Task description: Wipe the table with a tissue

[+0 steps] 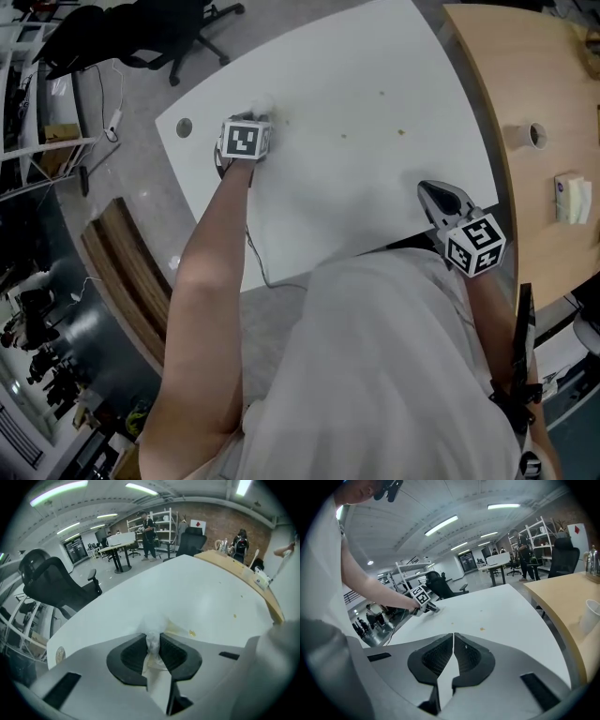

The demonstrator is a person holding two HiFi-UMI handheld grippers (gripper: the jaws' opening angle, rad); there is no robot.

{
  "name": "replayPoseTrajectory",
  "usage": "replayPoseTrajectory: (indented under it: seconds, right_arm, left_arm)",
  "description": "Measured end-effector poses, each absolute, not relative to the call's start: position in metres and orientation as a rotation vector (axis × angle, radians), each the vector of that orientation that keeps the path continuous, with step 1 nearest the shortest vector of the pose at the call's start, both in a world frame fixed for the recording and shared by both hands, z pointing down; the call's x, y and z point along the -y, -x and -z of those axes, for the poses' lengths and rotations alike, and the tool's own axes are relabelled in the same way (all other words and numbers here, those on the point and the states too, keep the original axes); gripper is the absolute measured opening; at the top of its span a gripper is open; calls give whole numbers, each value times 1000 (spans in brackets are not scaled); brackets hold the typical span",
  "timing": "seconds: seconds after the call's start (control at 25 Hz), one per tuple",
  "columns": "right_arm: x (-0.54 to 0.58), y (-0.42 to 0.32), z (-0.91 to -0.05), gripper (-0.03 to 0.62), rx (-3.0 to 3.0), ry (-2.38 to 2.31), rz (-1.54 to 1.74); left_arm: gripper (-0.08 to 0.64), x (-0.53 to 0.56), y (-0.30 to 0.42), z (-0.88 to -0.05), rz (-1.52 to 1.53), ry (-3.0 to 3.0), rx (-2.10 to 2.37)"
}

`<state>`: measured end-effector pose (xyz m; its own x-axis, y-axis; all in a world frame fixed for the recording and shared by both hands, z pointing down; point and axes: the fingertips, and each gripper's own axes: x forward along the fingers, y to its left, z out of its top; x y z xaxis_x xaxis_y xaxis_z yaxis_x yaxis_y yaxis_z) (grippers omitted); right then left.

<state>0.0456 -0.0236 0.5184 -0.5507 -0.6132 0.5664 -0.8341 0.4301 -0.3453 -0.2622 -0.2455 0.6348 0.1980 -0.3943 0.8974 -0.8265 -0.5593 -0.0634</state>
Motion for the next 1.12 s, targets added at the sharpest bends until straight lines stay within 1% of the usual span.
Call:
replayPoseTrajectory:
  seconds: [0.16,0.36,0.56,0.76,0.96,1.12]
  right_arm:
    - [22,-59,-516,18,2328,-1250,-868]
    - [26,-62,-520,18,2331,-1243,-869]
    - [31,-56,-522,18,2344,-1229,-869]
    - [31,-50,-523,18,2353,-1212,-871]
    - [33,-48,-521,18,2351,-1204,-872]
    - [35,-55,-521,18,2335,-1220,-876]
  left_arm:
    - [64,241,231,-634,-1337,-2104,1008]
    - [64,229,210,-636,-1385,-2146,808]
    - [64,201,185,-632,-1524,-2283,763]
    - [64,158,162,-632,-1480,-2314,717]
    - [65,143,169,-633,-1471,-2332,574]
    - [66,181,203,-634,-1396,-2249,744]
